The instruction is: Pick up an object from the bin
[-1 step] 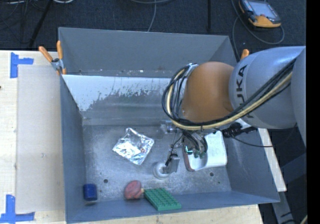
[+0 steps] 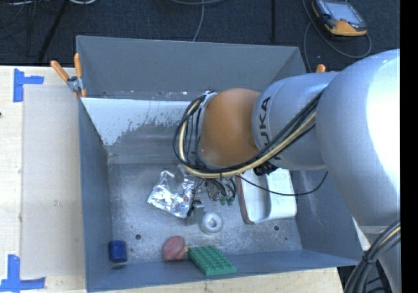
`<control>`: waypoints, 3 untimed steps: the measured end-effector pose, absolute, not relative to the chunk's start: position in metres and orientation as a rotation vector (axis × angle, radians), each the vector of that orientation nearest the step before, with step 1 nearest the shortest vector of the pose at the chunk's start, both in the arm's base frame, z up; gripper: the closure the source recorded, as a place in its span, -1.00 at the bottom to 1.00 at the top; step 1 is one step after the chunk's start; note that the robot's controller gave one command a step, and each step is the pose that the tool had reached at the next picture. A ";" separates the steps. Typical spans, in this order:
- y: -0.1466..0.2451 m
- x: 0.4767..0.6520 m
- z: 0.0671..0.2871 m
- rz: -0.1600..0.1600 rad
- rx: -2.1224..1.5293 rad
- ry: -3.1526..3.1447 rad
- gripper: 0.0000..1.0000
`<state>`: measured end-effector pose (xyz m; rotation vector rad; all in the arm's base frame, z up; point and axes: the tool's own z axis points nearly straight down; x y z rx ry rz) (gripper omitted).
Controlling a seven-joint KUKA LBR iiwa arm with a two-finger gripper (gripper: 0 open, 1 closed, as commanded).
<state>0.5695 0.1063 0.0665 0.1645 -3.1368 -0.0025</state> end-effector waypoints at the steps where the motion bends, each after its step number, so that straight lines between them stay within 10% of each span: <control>1: 0.104 0.570 0.070 -0.001 0.156 -3.138 1.00; 2: 0.117 0.540 0.198 -0.002 0.210 -3.142 1.00; 3: 0.072 0.545 0.243 0.002 0.727 -3.061 1.00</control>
Offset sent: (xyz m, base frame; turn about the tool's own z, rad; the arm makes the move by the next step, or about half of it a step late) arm 0.0000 0.0000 0.0000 0.0000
